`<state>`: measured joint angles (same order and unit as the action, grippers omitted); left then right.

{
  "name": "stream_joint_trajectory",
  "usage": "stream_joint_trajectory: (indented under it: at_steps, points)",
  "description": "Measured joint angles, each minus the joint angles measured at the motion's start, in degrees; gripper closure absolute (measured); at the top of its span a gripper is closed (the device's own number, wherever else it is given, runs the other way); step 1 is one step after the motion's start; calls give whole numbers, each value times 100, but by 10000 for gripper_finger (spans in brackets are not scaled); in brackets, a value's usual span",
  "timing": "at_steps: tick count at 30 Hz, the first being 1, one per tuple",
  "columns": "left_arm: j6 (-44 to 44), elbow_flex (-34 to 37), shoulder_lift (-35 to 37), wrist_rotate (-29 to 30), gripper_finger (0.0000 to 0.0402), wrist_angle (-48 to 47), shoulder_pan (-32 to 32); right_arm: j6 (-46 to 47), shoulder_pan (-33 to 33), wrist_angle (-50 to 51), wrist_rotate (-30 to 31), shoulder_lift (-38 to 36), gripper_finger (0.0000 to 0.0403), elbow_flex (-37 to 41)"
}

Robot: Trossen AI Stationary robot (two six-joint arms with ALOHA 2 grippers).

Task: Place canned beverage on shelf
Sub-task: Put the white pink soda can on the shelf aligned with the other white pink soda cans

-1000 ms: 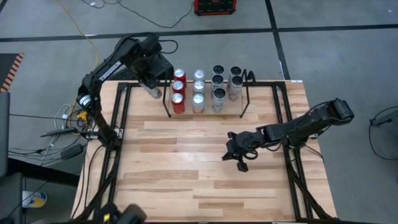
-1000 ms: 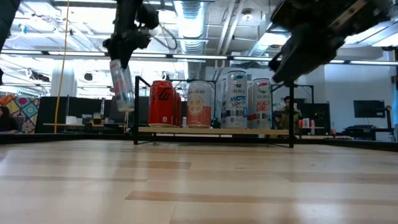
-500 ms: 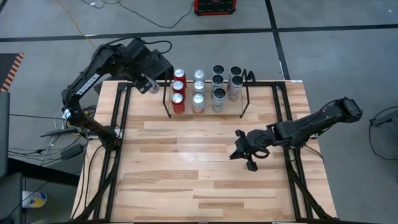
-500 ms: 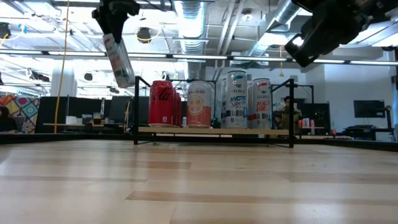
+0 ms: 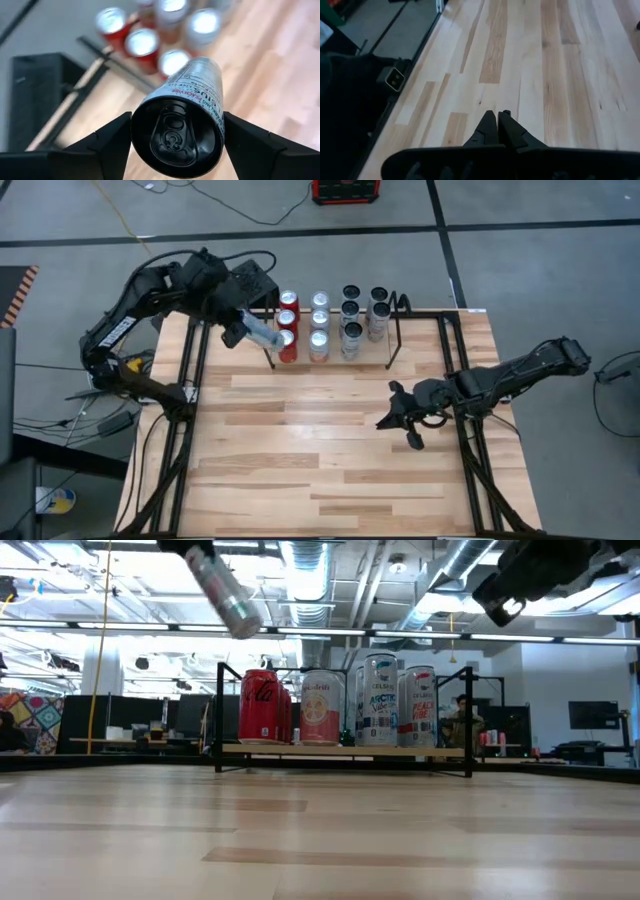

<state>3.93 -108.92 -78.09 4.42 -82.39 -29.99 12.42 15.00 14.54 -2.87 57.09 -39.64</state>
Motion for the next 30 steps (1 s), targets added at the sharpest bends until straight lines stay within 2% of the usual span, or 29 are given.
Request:
stream_joint_trajectory:
  at_steps: [3, 15, 22, 26, 30]
  points:
    - [114, 0, -100, -281, 143, 243, 315, 129, 0, 68, 1, -201, 403, 0]
    - [-28, 4, -1530, -399, 143, 2061, 1826, 124, 187, 569, 585, -842, 403, 0]
    - [-132, 4, -2426, -378, 143, 2578, 2247, 121, 188, 841, 630, -1087, 403, 1]
    - [-188, -10, -2911, -374, 143, 2998, 2410, 113, 186, 1086, 910, -1325, 403, 0]
    - [-355, -586, -3482, -299, 143, 2803, 2482, 110, 184, 1392, 1208, -1567, 403, 0]
